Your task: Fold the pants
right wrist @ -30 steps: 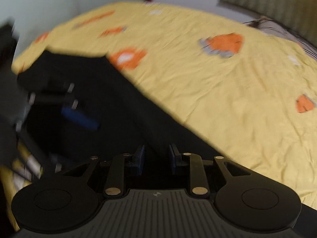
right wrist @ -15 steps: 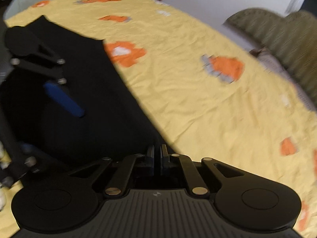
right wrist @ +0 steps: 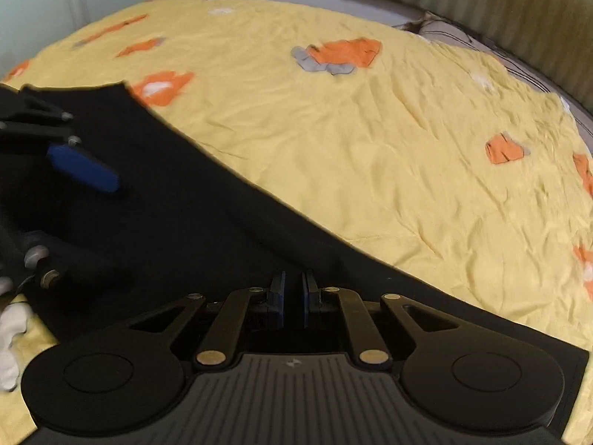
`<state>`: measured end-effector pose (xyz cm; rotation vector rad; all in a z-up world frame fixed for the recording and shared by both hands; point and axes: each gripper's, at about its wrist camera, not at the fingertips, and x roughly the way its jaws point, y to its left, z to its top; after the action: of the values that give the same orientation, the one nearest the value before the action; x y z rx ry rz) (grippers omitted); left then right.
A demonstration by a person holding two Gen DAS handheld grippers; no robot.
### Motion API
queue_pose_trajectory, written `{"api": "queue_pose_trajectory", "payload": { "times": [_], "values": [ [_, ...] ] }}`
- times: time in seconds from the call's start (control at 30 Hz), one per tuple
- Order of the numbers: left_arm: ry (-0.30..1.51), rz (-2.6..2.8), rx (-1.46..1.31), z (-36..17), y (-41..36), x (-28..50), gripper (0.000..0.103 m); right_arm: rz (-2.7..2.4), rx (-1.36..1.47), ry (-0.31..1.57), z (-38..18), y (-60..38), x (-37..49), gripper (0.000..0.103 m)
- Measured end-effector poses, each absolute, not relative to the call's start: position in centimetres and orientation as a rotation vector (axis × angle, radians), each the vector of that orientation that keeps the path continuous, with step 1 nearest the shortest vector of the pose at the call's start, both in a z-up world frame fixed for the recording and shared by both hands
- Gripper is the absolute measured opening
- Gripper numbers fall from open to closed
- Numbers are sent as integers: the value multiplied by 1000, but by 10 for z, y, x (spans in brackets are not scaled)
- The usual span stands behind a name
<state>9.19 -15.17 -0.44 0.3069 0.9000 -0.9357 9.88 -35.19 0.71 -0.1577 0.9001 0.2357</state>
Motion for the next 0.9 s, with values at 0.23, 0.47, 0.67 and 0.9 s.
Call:
{"api": "queue_pose_trajectory", "payload": {
  "times": [0.23, 0.47, 0.67, 0.9],
  "values": [
    [938, -980, 324, -18, -215, 99, 76, 24, 6, 738, 41, -409, 74, 9],
    [778, -881, 424, -30, -257, 114, 78, 20, -45, 868, 20, -435, 33, 10],
    [800, -763, 355, -21, -243, 121, 79, -33, 102, 830, 3, -464, 61, 10],
    [846, -912, 447, -24, -245, 72, 81, -275, 393, 559, 32, -525, -31, 75]
  ]
}}
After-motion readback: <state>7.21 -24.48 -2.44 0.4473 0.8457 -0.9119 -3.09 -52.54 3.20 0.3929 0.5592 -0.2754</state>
